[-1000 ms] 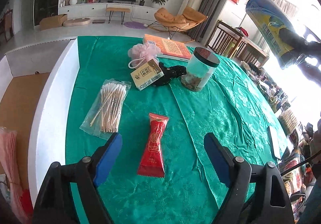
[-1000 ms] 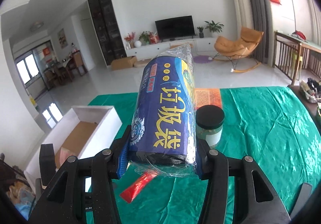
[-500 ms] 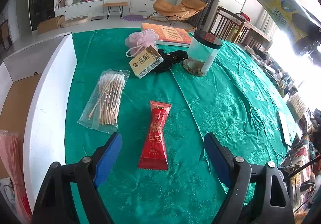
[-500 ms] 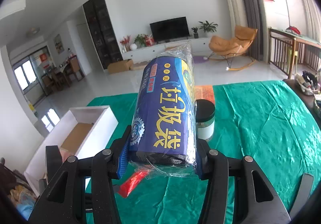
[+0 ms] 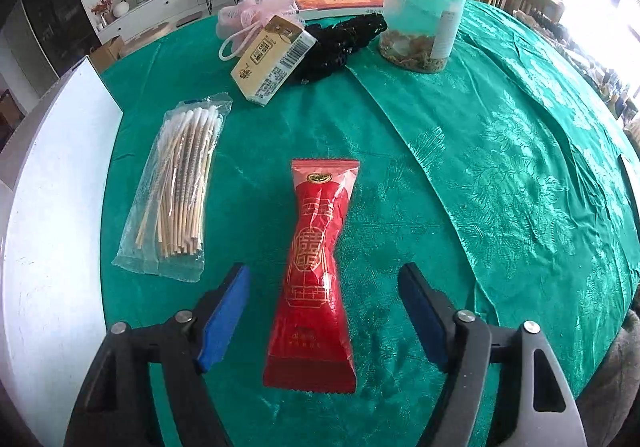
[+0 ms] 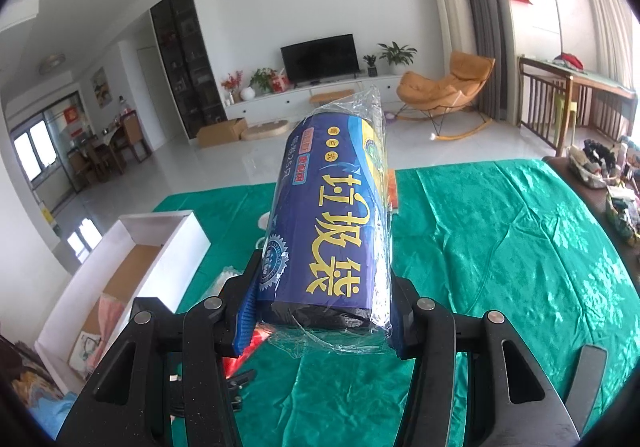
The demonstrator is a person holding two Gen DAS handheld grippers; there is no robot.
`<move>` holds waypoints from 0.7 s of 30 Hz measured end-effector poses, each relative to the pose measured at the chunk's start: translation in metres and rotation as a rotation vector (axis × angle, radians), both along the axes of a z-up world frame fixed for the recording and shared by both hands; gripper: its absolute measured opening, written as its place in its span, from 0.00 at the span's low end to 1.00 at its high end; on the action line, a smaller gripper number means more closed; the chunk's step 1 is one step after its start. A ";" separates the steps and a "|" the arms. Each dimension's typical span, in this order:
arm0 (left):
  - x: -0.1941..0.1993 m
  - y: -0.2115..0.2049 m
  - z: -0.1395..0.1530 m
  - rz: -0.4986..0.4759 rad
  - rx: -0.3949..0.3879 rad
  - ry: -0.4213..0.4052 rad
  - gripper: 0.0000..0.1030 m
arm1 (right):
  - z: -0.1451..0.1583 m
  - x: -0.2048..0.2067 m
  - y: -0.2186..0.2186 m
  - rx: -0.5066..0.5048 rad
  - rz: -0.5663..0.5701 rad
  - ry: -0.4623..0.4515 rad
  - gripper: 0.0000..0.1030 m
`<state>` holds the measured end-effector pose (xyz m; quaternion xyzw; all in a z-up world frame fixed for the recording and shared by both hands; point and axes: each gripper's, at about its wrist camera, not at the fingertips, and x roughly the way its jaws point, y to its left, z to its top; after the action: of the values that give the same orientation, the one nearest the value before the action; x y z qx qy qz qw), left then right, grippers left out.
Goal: Organize soft objects
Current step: 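Grasp the red tube-shaped bag with the left tool while the right tool holds the roll, then carry the roll and red bag into the white box and open both tools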
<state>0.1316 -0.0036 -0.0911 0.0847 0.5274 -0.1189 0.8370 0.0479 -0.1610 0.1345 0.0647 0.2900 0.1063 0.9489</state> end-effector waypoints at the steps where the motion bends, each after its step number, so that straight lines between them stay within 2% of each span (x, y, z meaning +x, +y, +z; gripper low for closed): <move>1: 0.001 0.001 -0.006 0.008 -0.010 0.017 0.31 | -0.001 -0.001 0.002 0.000 0.004 0.003 0.52; 2: 0.000 0.002 -0.002 0.015 -0.016 -0.014 0.19 | -0.002 -0.002 0.004 -0.002 0.009 0.006 0.52; 3: 0.000 0.002 -0.003 0.013 -0.014 -0.011 0.15 | -0.003 -0.003 0.005 -0.007 0.014 0.007 0.52; 4: -0.001 0.002 -0.001 0.018 -0.033 -0.014 0.15 | -0.004 -0.005 0.007 -0.010 0.019 0.007 0.52; 7: -0.009 0.016 0.017 0.051 -0.182 -0.022 0.15 | -0.004 -0.006 0.011 -0.013 0.031 0.008 0.52; 10: -0.025 0.040 0.052 0.087 -0.317 -0.069 0.15 | -0.001 -0.008 0.020 -0.027 0.055 0.005 0.52; 13: -0.045 0.078 0.098 0.124 -0.381 -0.154 0.15 | 0.006 -0.012 0.039 -0.046 0.099 -0.007 0.52; 17: -0.080 0.154 0.151 0.217 -0.372 -0.279 0.15 | 0.018 -0.019 0.083 -0.037 0.197 -0.029 0.52; 21: -0.107 0.233 0.177 0.349 -0.261 -0.346 0.15 | 0.026 -0.025 0.148 -0.002 0.344 -0.037 0.53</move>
<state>0.0247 0.2293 0.0856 -0.0968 0.3633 -0.0235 0.9263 0.0225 -0.0128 0.1609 0.0114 0.2795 0.2680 0.9219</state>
